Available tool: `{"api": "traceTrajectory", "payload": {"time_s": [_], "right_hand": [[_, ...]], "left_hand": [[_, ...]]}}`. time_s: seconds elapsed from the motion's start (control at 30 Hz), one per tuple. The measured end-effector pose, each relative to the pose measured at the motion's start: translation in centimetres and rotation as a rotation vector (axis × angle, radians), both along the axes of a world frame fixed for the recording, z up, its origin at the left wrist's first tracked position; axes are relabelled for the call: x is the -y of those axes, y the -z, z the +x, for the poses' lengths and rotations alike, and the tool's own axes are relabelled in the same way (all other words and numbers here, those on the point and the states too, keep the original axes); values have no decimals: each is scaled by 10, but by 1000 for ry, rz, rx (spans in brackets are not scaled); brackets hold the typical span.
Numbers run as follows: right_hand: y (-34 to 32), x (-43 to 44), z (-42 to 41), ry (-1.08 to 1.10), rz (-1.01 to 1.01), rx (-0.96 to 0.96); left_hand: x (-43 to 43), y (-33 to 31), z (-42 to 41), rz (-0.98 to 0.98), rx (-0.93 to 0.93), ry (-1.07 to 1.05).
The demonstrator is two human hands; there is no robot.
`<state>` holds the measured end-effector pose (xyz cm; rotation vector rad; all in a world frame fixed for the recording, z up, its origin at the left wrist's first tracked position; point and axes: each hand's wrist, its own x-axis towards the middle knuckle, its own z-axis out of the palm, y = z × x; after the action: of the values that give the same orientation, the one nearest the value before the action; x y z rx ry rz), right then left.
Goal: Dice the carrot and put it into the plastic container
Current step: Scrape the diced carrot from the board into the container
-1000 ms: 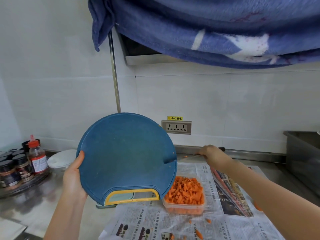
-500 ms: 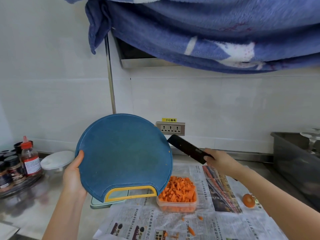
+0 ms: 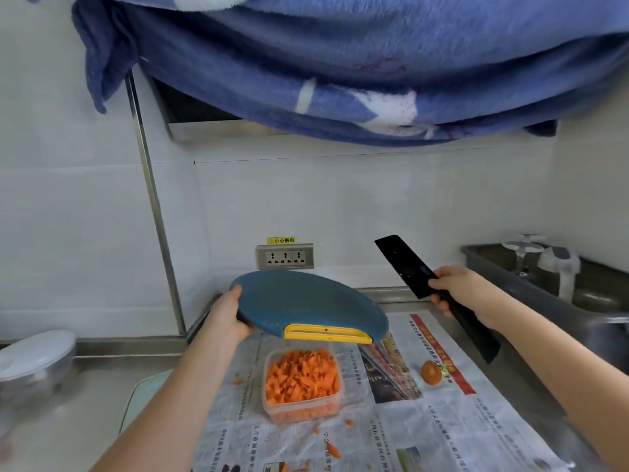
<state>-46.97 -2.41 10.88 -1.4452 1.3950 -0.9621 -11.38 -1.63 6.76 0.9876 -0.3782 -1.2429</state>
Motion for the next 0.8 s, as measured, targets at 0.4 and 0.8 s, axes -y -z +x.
{"api": "traceTrajectory", "payload": {"time_s": [0.4,0.8], "right_hand": [[18,19,-41,-3,95,-38],[31,1,-1,-225,74,-161]], "left_hand": [[92,27,-109,145,28,349],[101,39,-73,304,189,548]]}}
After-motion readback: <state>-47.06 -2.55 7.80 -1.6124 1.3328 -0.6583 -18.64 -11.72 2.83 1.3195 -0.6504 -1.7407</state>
